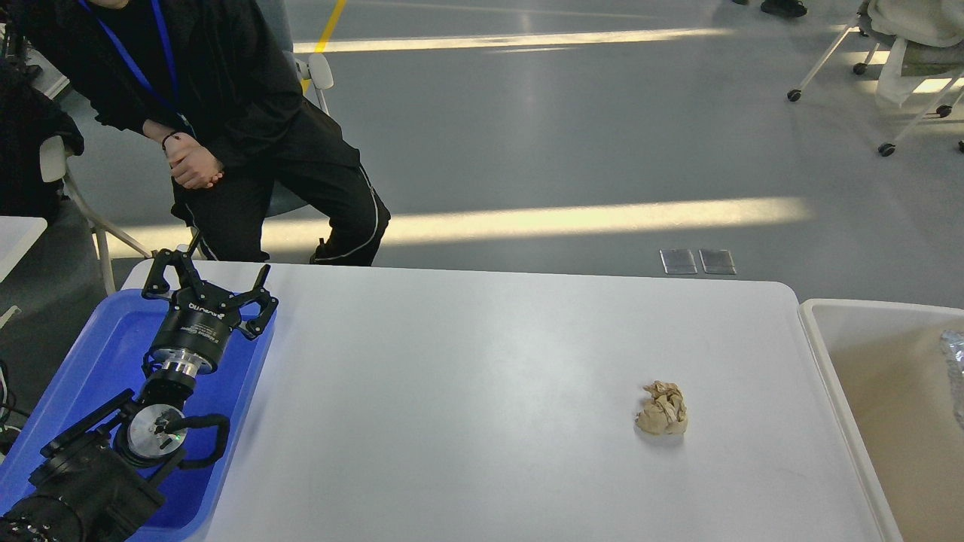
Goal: Tidy desktop
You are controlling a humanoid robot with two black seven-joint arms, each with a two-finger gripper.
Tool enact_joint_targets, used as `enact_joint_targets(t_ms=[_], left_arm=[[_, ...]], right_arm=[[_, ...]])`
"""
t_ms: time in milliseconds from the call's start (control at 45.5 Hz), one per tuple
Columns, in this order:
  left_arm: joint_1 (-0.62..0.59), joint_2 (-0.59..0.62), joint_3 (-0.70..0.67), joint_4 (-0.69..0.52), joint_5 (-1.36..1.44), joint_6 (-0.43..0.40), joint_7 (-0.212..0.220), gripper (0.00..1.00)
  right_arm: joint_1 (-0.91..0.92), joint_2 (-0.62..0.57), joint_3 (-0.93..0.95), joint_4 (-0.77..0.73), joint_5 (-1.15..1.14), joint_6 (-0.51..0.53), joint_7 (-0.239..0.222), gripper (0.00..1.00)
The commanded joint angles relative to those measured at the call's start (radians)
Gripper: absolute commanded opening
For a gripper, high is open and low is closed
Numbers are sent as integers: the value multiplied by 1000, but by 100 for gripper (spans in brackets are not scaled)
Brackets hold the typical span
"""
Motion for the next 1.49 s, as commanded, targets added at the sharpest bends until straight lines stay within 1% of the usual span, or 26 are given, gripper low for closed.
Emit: enact_joint_targets(t_ms=[0, 132, 264, 878, 900, 966, 1010, 1054, 1120, 1142, 1164, 1230, 1252, 1296, 1318, 1471], left_arm=[[0, 0, 0, 0, 0, 0, 0, 100], [0, 0, 0, 0, 0, 0, 0, 100], [0, 0, 0, 0, 0, 0, 0, 100], [0, 0, 0, 0, 0, 0, 0, 100], [0, 0, 0, 0, 0, 1, 0, 100], [0, 0, 0, 0, 0, 0, 0, 100], [0, 0, 0, 0, 0, 1, 0, 100], [0, 0, 0, 0, 0, 0, 0, 100], [0, 0, 0, 0, 0, 1, 0, 100], [0, 0, 0, 0, 0, 1, 0, 100], [0, 0, 0, 0, 0, 0, 0, 100], [0, 0, 0, 0, 0, 1, 0, 100], [0, 0, 0, 0, 0, 0, 0, 100], [0, 0, 0, 0, 0, 0, 0, 100], [0, 0, 0, 0, 0, 0, 0, 100], [0, 0, 0, 0, 0, 0, 0, 100]], right_arm=[[-8, 139, 2, -170, 15, 2, -48, 0], [-6, 199, 5, -253, 17, 1, -98, 0], [-3, 230, 37, -303, 15, 1, -121, 0], [14, 234, 44, -307, 15, -2, -122, 0], [15, 234, 44, -308, 15, -1, -122, 4], [22, 234, 46, -308, 15, -2, -122, 30], [22, 234, 46, -308, 15, -1, -122, 44], [22, 234, 43, -308, 15, -1, -122, 53], [22, 234, 44, -308, 15, -2, -122, 71], [22, 234, 46, -308, 14, -2, -122, 75], [22, 234, 46, -308, 15, -4, -122, 77], [22, 234, 46, -308, 14, -5, -122, 80], [22, 234, 46, -308, 15, -5, -122, 84], [23, 234, 46, -310, 15, -15, -122, 98], [25, 233, 46, -311, 15, -15, -122, 100], [54, 227, 43, -356, 14, -12, -122, 100]])
